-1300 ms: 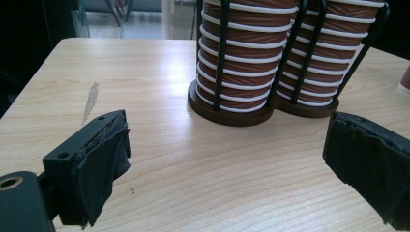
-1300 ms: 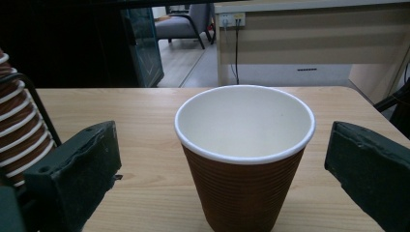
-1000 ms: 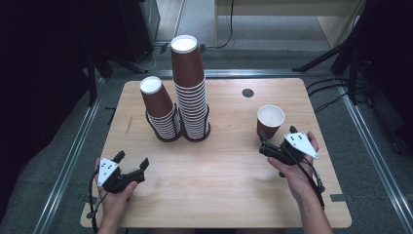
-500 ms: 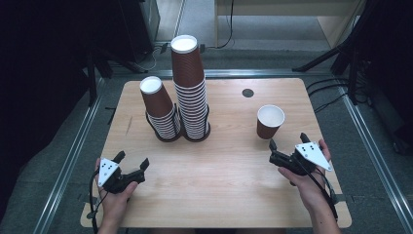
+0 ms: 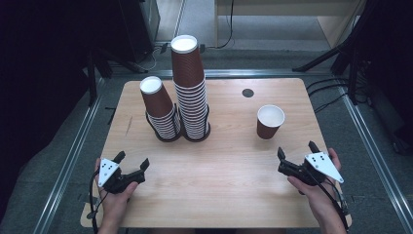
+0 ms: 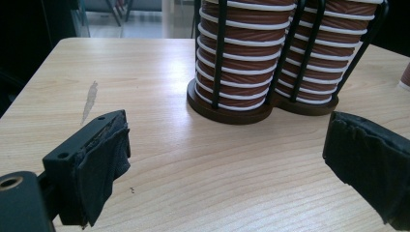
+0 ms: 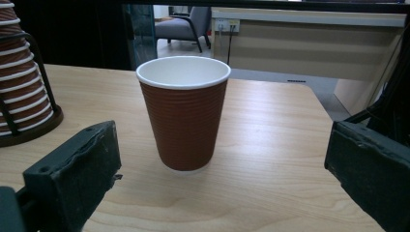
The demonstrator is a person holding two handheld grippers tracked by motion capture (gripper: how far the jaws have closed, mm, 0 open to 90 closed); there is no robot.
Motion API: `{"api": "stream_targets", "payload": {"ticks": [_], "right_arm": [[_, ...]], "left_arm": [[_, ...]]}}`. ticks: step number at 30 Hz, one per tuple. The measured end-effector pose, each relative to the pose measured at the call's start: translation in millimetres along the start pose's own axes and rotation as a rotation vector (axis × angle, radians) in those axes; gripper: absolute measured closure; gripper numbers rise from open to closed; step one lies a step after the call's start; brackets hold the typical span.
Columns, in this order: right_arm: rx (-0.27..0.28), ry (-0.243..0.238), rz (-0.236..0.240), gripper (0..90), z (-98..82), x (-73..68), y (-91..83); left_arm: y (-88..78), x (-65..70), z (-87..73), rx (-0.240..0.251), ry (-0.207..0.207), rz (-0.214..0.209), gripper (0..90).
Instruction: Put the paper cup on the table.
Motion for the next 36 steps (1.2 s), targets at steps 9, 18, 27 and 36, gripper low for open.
{"api": "stream_targets", "payload": {"ticks": [9, 18, 27, 36], "right_arm": [[-0.002, 0.007, 0.013, 0.0, -9.8, 14.4, -13.8], [-0.001, 0.005, -0.006, 0.0, -16.3, 30.7, -26.3], [-0.013, 0.009, -0.043, 0.0, -26.1, 48.4, -41.1], [-0.012, 0.001, -0.059, 0.0, -30.1, 63.7, -55.3]], "left_arm": [[-0.2, 0.4, -0.2, -0.001, 0.003, 0.003, 3.5], [-0.2, 0.5, -0.2, -0.001, 0.003, 0.003, 3.5], [-0.4, 0.6, -0.2, -0.001, 0.002, 0.003, 3.5], [-0.2, 0.9, -0.3, -0.001, 0.002, 0.003, 3.5]]}}
Point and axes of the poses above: each handheld gripper's, and its own axes: y roughly forward along the jaws, z roughly out of its top, x roughly to its right, the point moved 3 cm from there along y, roughly forward along the jaws, and after that the axes turned 8 degrees about x, right-handed, at the moved point
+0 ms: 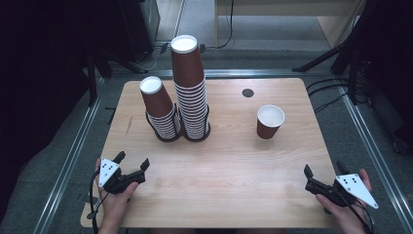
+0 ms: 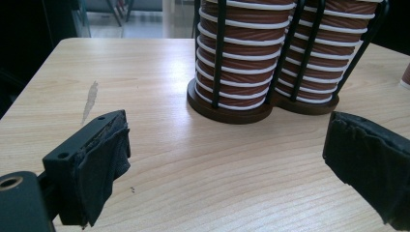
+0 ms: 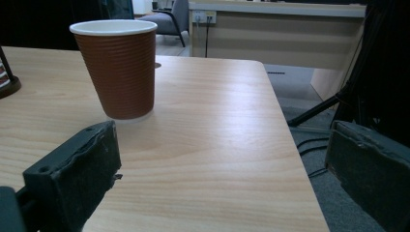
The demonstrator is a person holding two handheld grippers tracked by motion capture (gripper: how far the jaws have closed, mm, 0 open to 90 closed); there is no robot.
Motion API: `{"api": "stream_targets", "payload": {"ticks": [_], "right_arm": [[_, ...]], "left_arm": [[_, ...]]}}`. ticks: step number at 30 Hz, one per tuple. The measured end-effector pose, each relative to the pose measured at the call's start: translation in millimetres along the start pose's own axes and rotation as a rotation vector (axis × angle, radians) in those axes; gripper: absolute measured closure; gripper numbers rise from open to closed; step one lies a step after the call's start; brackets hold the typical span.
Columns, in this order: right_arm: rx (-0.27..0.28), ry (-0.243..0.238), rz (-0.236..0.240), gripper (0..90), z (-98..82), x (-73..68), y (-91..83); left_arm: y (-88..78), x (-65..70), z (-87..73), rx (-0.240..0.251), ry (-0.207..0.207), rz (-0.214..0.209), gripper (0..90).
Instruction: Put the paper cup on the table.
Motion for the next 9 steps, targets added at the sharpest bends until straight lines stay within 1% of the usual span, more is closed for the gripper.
{"api": "stream_targets", "payload": {"ticks": [4, 9], "right_arm": [[-0.005, 0.005, -0.01, 0.0, -4.0, 6.2, -6.4], [-0.017, 0.008, -0.011, 0.0, -6.6, 8.4, -10.4]], "left_arm": [[0.0, 0.5, -0.1, 0.0, 0.002, 0.001, 3.5], [0.4, 0.7, -0.1, -0.003, 0.008, 0.0, 3.5]]}}
Point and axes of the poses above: each handheld gripper's, and its own axes: y roughly forward along the jaws, z roughly out of its top, x roughly to its right, the point moved 3 cm from there along y, roughly forward along the jaws, and after that the axes turned 8 degrees about x, right-handed, at the moved point
